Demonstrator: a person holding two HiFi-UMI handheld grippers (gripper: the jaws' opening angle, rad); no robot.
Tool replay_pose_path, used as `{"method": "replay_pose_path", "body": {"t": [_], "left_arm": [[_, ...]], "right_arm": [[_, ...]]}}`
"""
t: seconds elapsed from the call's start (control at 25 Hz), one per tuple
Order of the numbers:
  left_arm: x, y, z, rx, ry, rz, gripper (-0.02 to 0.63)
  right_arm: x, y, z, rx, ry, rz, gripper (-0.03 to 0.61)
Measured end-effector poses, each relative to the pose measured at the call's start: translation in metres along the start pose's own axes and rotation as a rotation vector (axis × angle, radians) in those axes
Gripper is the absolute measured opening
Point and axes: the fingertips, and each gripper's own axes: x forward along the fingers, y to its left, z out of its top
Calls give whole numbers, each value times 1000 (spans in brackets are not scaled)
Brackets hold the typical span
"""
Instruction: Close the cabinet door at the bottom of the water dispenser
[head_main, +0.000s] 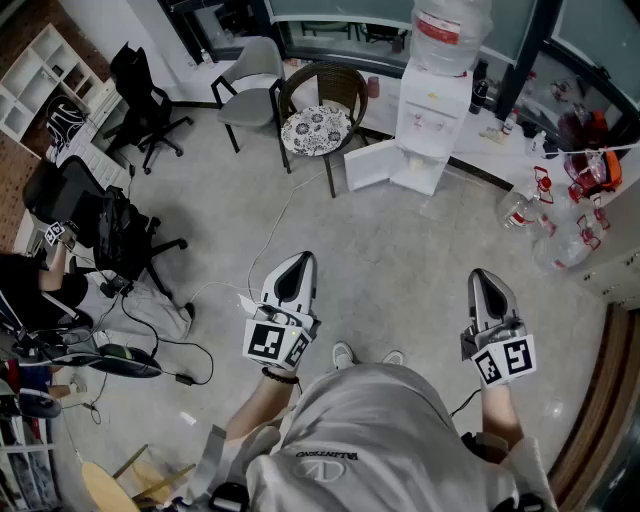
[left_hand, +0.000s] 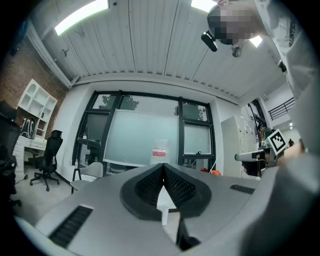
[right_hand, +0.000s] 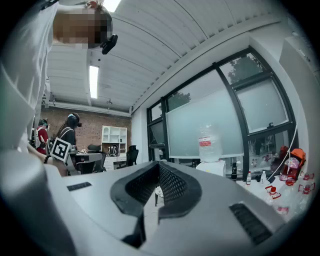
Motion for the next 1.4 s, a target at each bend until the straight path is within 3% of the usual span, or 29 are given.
{"method": "replay_pose_path", "body": {"t": [0.6, 1.4], "left_arm": [[-15, 11, -3, -39, 5, 4, 3], [-64, 70, -30, -89, 78, -7, 3]], "right_arm": [[9, 26, -7, 5, 20, 22, 17], [49, 104, -25, -22, 61, 33, 17]]}}
